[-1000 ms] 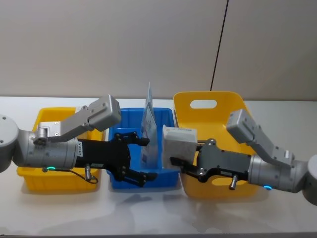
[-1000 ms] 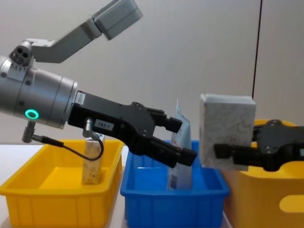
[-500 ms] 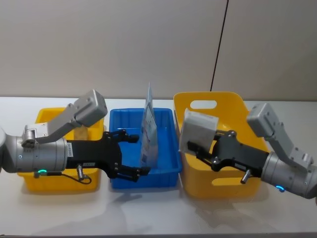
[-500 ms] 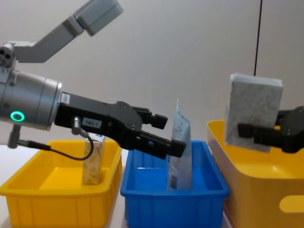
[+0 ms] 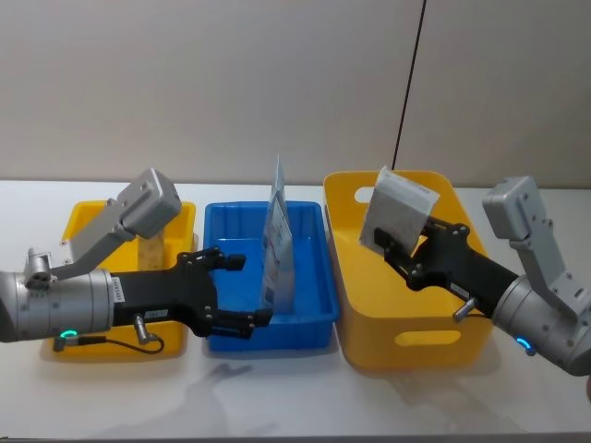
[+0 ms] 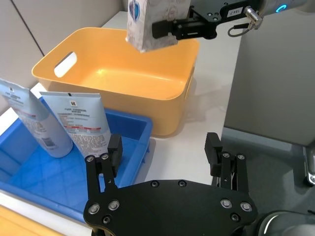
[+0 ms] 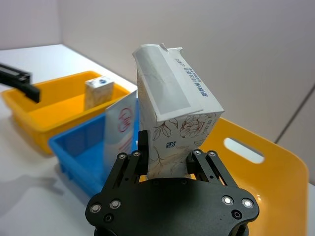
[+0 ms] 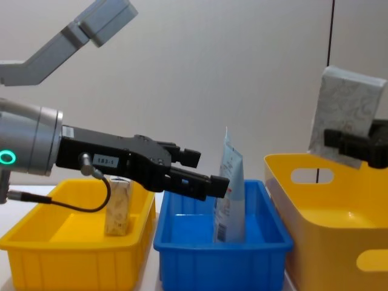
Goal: Bimanual collaborative sorting of washing and personal care products
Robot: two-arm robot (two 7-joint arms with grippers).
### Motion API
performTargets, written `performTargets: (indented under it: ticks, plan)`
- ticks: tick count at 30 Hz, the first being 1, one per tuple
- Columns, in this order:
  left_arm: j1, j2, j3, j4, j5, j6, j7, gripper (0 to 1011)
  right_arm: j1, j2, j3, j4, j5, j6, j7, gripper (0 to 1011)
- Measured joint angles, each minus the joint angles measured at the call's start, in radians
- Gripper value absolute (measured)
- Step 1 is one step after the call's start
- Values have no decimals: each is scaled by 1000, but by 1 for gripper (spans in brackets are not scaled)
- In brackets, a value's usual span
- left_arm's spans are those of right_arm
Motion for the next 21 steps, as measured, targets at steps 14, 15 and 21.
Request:
performTargets:
  ticks: [14, 15, 21]
  plan:
    - [98, 29, -37, -124, -27, 74, 146, 1001, -48, -86, 42, -49, -69, 36, -230, 370]
    - [109, 32, -41, -140, -27, 82, 165, 1001, -50, -91, 44, -51, -75, 39, -246, 370]
    - [152, 49, -58, -204, -25, 117, 244, 1001, -68, -136, 56, -68, -109, 65, -346, 370]
